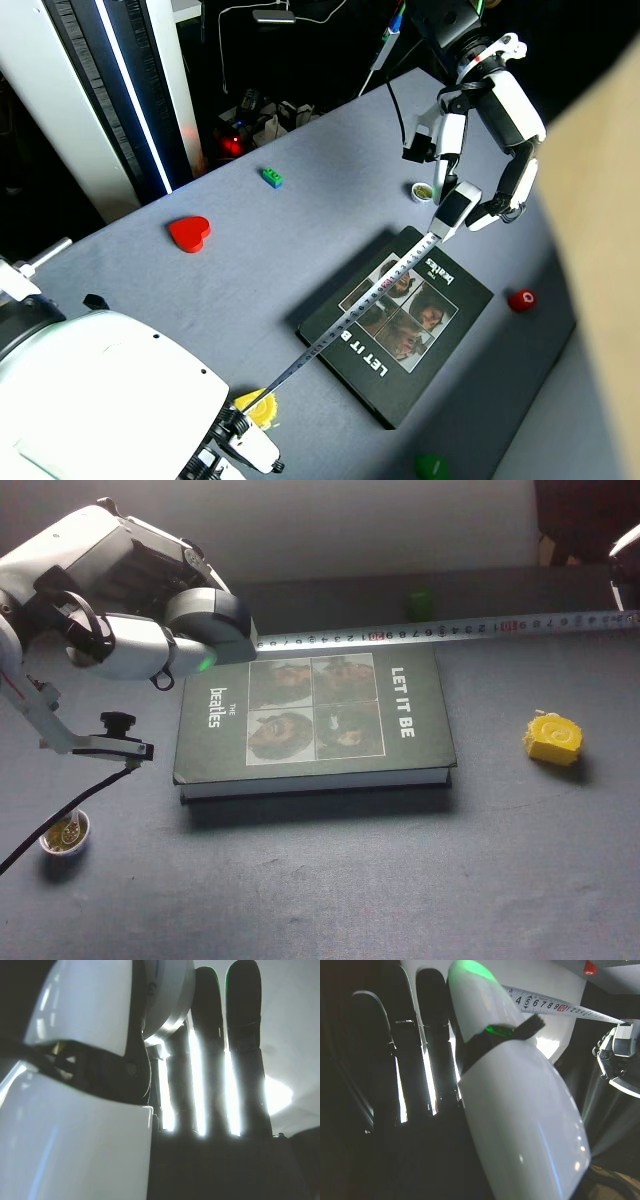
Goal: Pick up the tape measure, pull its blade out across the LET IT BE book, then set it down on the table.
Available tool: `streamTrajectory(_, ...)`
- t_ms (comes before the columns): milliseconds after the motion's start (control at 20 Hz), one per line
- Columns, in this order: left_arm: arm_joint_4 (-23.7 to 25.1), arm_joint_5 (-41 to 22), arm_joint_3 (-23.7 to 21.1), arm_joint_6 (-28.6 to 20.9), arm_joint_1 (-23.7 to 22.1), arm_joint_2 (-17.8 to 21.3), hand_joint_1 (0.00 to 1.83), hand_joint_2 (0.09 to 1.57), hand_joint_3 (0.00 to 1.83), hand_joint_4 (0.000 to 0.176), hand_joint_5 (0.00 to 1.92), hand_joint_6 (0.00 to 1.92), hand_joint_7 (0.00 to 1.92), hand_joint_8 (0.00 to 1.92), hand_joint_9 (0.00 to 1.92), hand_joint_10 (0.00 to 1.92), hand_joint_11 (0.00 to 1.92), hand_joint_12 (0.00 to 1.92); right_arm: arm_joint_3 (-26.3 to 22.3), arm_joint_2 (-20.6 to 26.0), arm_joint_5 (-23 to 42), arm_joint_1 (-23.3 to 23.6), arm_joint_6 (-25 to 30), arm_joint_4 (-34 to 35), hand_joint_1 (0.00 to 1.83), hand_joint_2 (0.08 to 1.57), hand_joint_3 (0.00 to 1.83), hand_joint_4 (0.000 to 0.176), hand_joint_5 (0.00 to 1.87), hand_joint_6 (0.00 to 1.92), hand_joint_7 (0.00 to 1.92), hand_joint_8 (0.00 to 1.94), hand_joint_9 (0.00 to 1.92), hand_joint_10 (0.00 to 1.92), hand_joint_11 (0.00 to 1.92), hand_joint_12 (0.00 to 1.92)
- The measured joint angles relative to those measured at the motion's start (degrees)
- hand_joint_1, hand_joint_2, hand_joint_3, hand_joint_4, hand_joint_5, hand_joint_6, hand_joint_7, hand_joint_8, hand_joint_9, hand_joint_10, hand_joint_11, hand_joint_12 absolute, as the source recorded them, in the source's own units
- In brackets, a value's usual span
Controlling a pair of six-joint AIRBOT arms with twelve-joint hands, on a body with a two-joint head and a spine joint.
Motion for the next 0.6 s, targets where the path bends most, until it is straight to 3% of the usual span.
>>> streamTrajectory(50, -0.13, -0.02, 0.15, 0.20, 0.00, 0.00, 1.39, 1.05, 0.00, 0.000, 1.07, 0.70, 1.20, 0.64, 0.97, 1.11, 0.84, 0.99, 0.02, -0.55, -0.48, -0.02, -0.09, 0.00, 0.85, 1.14, 0.00, 0.000, 0.57, 0.45, 0.77, 0.09, 0.58, 0.33, 0.17, 1.31)
streamTrajectory(150, -0.57, -0.35, 0.24, 0.31, 0.00, 0.09, 1.39, 1.05, 0.00, 0.000, 1.08, 0.68, 1.20, 0.65, 0.97, 1.11, 0.84, 0.98, 0.07, -1.31, -1.07, -0.13, -0.24, 0.02, 0.74, 1.09, 0.00, 0.000, 0.49, 0.10, 0.60, 0.00, 0.48, 0.09, 0.02, 1.27)
streamTrajectory(200, -0.61, -0.52, 0.24, 0.31, 0.04, 0.09, 1.39, 1.05, 0.00, 0.000, 1.08, 0.69, 1.20, 0.65, 0.96, 1.11, 0.82, 0.97, 0.07, -1.84, -1.25, -0.13, -0.24, 0.00, 0.55, 1.04, 0.00, 0.000, 0.23, 0.01, 0.30, 0.00, 0.25, 0.01, 0.00, 1.00)
streamTrajectory(250, -0.61, -0.55, 0.24, 0.31, 0.04, 0.09, 1.39, 1.05, 0.00, 0.000, 1.08, 0.69, 1.20, 0.65, 0.96, 1.11, 0.82, 0.97, 0.07, -2.12, -1.27, -0.20, -0.26, -0.02, 0.55, 1.04, 0.00, 0.000, 0.23, 0.01, 0.30, 0.00, 0.25, 0.01, 0.00, 1.00)
streamTrajectory(300, -0.61, -0.44, 0.24, 0.31, 0.04, 0.09, 1.39, 1.05, 0.00, 0.000, 1.09, 0.69, 1.19, 0.65, 0.96, 1.12, 0.82, 0.97, 0.04, -2.34, -1.14, -0.24, -0.28, -0.04, 0.50, 1.01, 0.00, 0.000, 0.11, 0.00, 0.18, 0.00, 0.13, 0.00, 0.00, 0.81)
streamTrajectory(350, -0.61, -0.39, 0.24, 0.31, 0.07, 0.09, 1.39, 1.05, 0.00, 0.000, 1.08, 0.68, 1.19, 0.66, 0.96, 1.11, 0.82, 0.97, 0.07, -2.62, -1.22, -0.24, -0.31, 0.00, 0.39, 0.98, 0.00, 0.000, 0.00, 0.00, 0.01, 0.00, 0.01, 0.00, 0.00, 0.48)
streamTrajectory(450, -0.57, -0.48, 0.24, 0.26, 0.31, 0.09, 1.39, 1.05, 0.00, 0.000, 1.08, 0.68, 1.19, 0.67, 0.96, 1.11, 0.83, 0.97, 0.07, -2.84, -1.40, -0.33, -0.44, -0.04, 0.33, 0.98, 0.00, 0.000, 0.00, 0.00, 0.00, 0.00, 0.00, 0.00, 0.00, 0.41)
streamTrajectory(600, -1.75, 0.90, 1.81, 0.04, 1.38, 0.09, 1.39, 1.05, 0.00, 0.000, 1.08, 0.67, 1.19, 0.67, 0.96, 1.11, 0.83, 0.97, -2.23, -1.97, -1.62, 0.13, 0.15, -1.18, 0.01, 0.98, 0.00, 0.000, 0.00, 0.00, 0.00, 0.00, 0.00, 0.00, 0.00, 0.28)
